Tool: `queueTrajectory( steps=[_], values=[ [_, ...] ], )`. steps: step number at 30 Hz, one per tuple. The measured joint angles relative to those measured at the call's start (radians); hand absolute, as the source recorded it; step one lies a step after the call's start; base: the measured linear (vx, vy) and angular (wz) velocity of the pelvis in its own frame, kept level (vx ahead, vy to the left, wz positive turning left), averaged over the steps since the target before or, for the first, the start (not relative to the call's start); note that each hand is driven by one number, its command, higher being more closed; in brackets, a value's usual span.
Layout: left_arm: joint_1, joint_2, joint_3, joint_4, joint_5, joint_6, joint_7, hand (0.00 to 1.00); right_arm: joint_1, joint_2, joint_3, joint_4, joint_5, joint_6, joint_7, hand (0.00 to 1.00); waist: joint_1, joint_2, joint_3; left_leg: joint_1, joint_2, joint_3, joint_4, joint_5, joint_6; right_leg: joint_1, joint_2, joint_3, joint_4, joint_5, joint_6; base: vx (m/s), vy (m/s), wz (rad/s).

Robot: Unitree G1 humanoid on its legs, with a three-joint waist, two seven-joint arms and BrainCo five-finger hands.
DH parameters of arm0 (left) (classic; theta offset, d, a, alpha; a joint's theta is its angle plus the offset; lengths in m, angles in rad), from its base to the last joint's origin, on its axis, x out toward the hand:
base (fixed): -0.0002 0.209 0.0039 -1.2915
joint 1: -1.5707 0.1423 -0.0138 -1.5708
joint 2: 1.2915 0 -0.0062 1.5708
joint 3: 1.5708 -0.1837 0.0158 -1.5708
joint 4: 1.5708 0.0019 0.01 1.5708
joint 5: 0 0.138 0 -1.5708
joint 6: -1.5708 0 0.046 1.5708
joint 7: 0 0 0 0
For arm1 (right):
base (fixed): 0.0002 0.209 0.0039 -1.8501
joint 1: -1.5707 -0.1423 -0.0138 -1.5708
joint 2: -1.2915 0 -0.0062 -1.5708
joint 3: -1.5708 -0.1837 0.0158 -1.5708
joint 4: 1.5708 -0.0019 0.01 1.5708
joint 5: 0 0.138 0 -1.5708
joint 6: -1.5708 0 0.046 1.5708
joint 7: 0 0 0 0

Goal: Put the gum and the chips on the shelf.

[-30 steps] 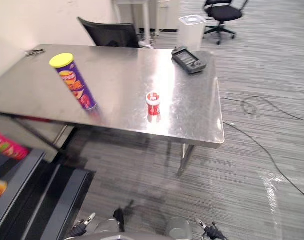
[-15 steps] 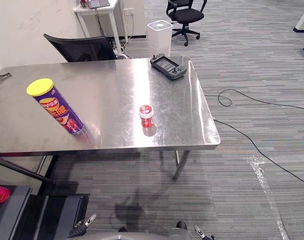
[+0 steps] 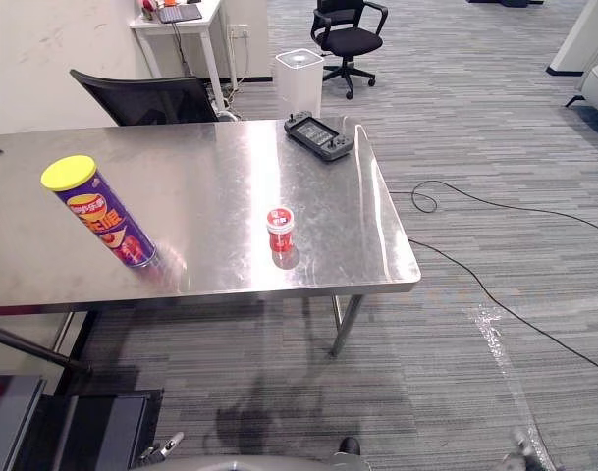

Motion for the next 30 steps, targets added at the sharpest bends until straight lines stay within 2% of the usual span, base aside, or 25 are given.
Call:
queueTrajectory(
  steps=[4,6,9,11,12,13,15,17,19,22,25,27,30],
  values=[
    [0.001,0.0,-0.039,-0.034,-0.003,-0.009,0.001,0.0,-0.012,-0.038,0.166,-0.321,-0.051,-0.017,-0.072,0.0,-0.002,0.005,0.004,-0.002,0.002,-0.005,0.017,-0.011,0.0,0.0,0.0,0.003,0.0,0.0,0.0,0.02,-0.017,-0.05],
    [0.005,0.001,-0.063,-0.052,-0.003,-0.011,0.001,0.0,-0.001,-0.079,0.31,-0.561,-0.29,-0.026,-0.074,0.0,-0.002,0.011,0.004,-0.002,0.003,-0.005,0.024,-0.02,-0.003,-0.003,-0.001,0.006,0.0,0.0,0.0,-0.02,-0.021,-0.07],
    [0.006,0.004,-0.068,-0.062,-0.001,-0.014,0.0,0.0,-0.021,-0.102,0.436,-0.714,-0.39,-0.054,-0.062,0.0,0.003,0.008,0.005,-0.001,0.004,-0.006,0.024,-0.022,-0.006,-0.003,0.0,0.005,0.001,-0.001,0.0,-0.03,-0.02,0.0],
    [0.012,0.004,-0.068,-0.062,-0.001,-0.013,0.0,0.0,-0.013,-0.103,0.513,-0.798,-0.389,-0.057,-0.035,0.0,0.002,0.008,0.006,-0.001,0.005,-0.005,0.027,-0.023,-0.007,-0.004,-0.001,0.006,0.001,-0.001,0.0,-0.01,-0.009,-0.02],
    [0.015,0.004,-0.067,-0.062,-0.001,-0.012,0.0,0.0,0.004,-0.111,0.594,-0.878,-0.388,-0.068,0.009,0.0,0.003,0.007,0.006,-0.001,0.006,-0.005,0.033,-0.026,-0.006,-0.001,0.0,0.007,0.001,-0.001,0.0,0.0,0.0,0.0],
    [0.016,0.004,-0.067,-0.062,-0.001,-0.012,0.0,0.0,0.007,-0.113,0.609,-0.891,-0.388,-0.071,0.019,0.0,0.003,0.007,0.006,-0.001,0.007,-0.005,0.034,-0.027,-0.006,-0.001,0.0,0.007,0.001,-0.001,0.0,0.0,0.0,0.0],
    [0.018,0.005,-0.066,-0.063,0.0,-0.012,-0.003,0.0,0.007,-0.133,0.713,-0.958,-0.386,-0.099,0.088,0.0,0.008,0.007,0.006,-0.001,0.008,-0.006,0.034,-0.027,-0.006,0.001,0.0,0.006,0.001,-0.001,0.0,0.0,0.0,0.0],
    [0.019,0.005,-0.066,-0.064,0.001,-0.012,-0.01,0.0,0.007,-0.167,0.806,-0.988,-0.386,-0.12,0.141,0.0,0.023,0.006,0.006,0.0,0.008,-0.007,0.036,-0.027,-0.006,0.003,0.0,0.005,0.001,-0.001,0.0,0.0,0.0,0.0],
    [0.023,0.006,-0.066,-0.066,0.002,-0.012,-0.014,0.0,-0.005,-0.184,0.886,-1.001,-0.387,-0.122,0.176,0.0,0.031,0.006,0.006,0.0,0.009,-0.011,0.038,-0.027,-0.006,0.006,0.0,0.001,0.001,-0.001,0.0,-0.02,-0.016,0.04],
    [0.031,0.008,-0.066,-0.066,0.003,-0.009,-0.027,0.0,-0.027,-0.187,0.955,-1.001,-0.381,-0.125,0.218,0.0,0.048,0.006,0.005,0.0,0.008,-0.015,0.04,-0.026,-0.006,0.009,0.0,-0.003,0.001,-0.001,0.0,0.0,-0.004,0.02],
    [0.037,0.01,-0.067,-0.067,0.002,-0.004,-0.028,0.0,-0.047,-0.186,1.014,-1.0,-0.302,-0.125,0.239,0.0,0.05,0.005,0.005,-0.001,0.008,-0.034,0.04,-0.025,-0.004,0.022,-0.001,-0.021,-0.001,-0.001,0.0,-0.01,-0.011,0.14],
    [0.041,0.011,-0.067,-0.067,0.002,-0.003,-0.028,0.0,-0.074,-0.184,1.04,-0.999,-0.294,-0.125,0.248,0.0,0.052,0.003,0.005,-0.001,0.007,-0.035,0.04,-0.025,-0.003,0.023,-0.001,-0.023,-0.001,-0.001,0.0,-0.01,-0.004,0.05],
    [0.044,0.012,-0.067,-0.066,0.002,0.002,-0.027,0.0,-0.107,-0.151,1.057,-0.991,-0.217,-0.12,0.254,0.0,0.054,0.002,0.005,-0.001,0.007,-0.037,0.04,-0.023,-0.002,0.025,-0.001,-0.026,-0.001,-0.001,0.0,0.0,0.0,0.0]
  ],
)
